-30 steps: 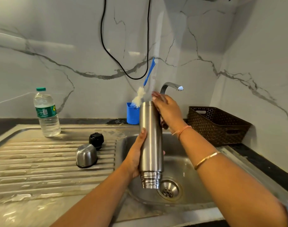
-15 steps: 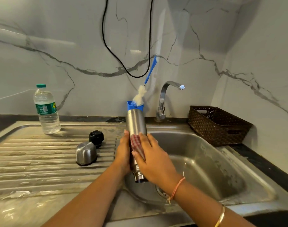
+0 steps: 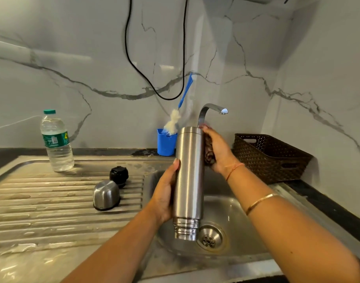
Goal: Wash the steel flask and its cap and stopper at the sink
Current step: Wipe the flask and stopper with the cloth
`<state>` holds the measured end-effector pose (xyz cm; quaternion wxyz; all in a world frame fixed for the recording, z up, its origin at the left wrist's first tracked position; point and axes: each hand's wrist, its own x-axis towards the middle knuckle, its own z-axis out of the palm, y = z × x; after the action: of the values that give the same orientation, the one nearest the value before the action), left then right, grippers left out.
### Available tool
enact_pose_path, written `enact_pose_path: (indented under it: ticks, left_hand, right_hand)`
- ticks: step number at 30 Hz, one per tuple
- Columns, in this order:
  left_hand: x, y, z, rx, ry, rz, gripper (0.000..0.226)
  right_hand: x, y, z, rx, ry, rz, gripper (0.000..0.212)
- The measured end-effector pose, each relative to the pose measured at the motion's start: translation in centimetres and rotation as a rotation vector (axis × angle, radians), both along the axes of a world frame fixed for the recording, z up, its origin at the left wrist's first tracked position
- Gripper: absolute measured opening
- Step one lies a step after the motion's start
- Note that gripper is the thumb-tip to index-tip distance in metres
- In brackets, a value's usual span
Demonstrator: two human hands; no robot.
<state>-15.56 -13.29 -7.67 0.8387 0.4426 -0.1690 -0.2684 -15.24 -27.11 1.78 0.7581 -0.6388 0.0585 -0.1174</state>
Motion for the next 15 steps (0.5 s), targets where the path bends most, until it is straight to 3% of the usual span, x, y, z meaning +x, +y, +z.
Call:
enact_pose_path:
  ticks: [2,5,8,11,15]
  left_hand:
    - [0.2,-0.4,-0.4,0.034,-0.006,0.063,0.051]
    - [0.3,-0.3,-0.4,0.034,0.073,0.163,0.059]
    - [1.3,0.5,-0.6,-0.013,0.164,0.287,0.085]
    - [2.3,1.3,-1.0,-0.004,0.166,0.378,0.109]
    - [1.9,1.2,-0.8,0.016,0.064,0.286,0.067]
  right_hand:
    - [0.3,0.8,-2.0,-0.042,0.015,-0.069,0.045]
    - [-0.5,2.7,-4.6,-0.173,0.006,-0.064,0.036]
    - [-2.6,4.4,-6.0,-0.385,0.072,0.043,0.028]
    - [-4.7,5.3,-6.9,-0.688,0.112,-0.003,0.031]
    - [-6.8,6.6,-7.3,-1.128,-0.025,-0.073,0.057]
